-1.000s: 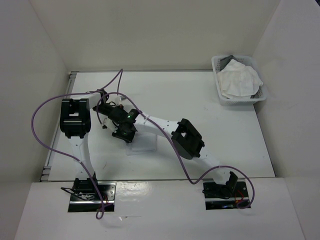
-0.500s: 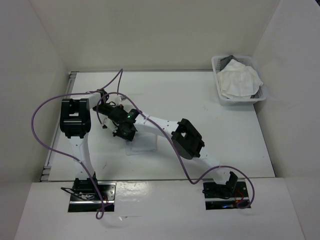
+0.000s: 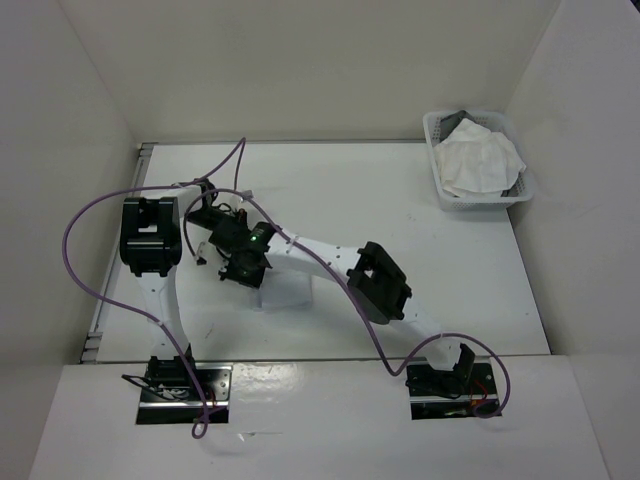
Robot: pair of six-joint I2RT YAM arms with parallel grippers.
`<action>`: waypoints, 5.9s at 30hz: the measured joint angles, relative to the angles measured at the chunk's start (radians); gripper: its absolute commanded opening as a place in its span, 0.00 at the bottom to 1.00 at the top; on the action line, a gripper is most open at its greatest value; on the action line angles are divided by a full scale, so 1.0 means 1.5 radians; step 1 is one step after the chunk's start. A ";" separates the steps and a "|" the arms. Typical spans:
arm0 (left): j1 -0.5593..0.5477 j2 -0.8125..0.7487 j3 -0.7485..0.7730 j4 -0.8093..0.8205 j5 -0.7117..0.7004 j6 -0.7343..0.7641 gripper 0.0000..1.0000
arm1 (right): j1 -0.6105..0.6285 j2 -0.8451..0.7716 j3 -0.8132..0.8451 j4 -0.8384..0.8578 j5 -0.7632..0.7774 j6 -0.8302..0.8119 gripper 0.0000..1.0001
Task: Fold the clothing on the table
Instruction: Fold the skirt
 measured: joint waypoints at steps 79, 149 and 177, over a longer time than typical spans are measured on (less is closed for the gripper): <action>0.007 0.000 0.000 0.005 -0.004 0.006 0.08 | -0.124 0.169 0.370 -0.225 -0.118 -0.075 0.61; 0.140 -0.262 0.026 -0.170 0.056 0.165 1.00 | -0.314 -0.336 -0.233 0.009 0.126 -0.036 0.81; -0.027 0.037 0.050 -0.298 0.138 0.298 1.00 | -0.395 -0.454 -0.495 0.074 0.134 -0.023 0.81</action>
